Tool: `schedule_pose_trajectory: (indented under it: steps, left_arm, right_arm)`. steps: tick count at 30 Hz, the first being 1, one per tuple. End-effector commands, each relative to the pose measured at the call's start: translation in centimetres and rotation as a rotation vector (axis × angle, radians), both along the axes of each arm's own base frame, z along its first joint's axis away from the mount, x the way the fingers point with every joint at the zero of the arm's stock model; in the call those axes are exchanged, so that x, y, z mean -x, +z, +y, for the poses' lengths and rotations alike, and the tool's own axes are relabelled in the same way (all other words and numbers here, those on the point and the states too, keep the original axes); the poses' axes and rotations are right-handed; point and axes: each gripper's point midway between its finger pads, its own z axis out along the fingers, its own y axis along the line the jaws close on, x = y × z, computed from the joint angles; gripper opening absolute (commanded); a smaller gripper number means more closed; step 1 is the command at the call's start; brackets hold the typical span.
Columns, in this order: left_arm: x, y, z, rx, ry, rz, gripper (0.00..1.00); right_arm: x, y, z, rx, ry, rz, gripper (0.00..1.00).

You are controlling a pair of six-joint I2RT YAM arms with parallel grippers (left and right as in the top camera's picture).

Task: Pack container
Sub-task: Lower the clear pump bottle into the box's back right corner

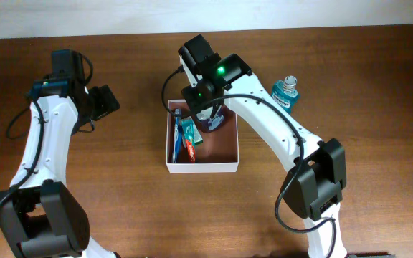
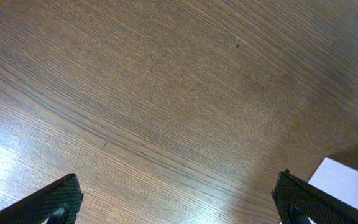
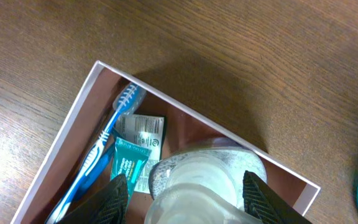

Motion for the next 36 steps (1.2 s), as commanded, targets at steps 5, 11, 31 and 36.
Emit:
schedule_pose_trajectory:
  steps: [5, 11, 31, 36]
  left_arm:
    - [-0.2, 1.3, 0.3, -0.013, 0.001, -0.034, 0.99]
    - [-0.2, 1.3, 0.3, -0.013, 0.001, -0.034, 0.99]
    - [-0.2, 1.3, 0.3, -0.013, 0.001, -0.034, 0.99]
    - [-0.2, 1.3, 0.3, -0.013, 0.001, -0.034, 0.99]
  right_arm:
    - [0.1, -0.1, -1.4, 0.057, -0.03, -0.001, 0.52]
    - [0.3, -0.3, -1.8, 0.071, -0.035, 0.008, 0.52]
    - [-0.1, -0.8, -5.9, 0.11, -0.108, 0.073, 0.59]
    - [-0.1, -0.8, -5.9, 0.11, -0.108, 0.073, 0.6]
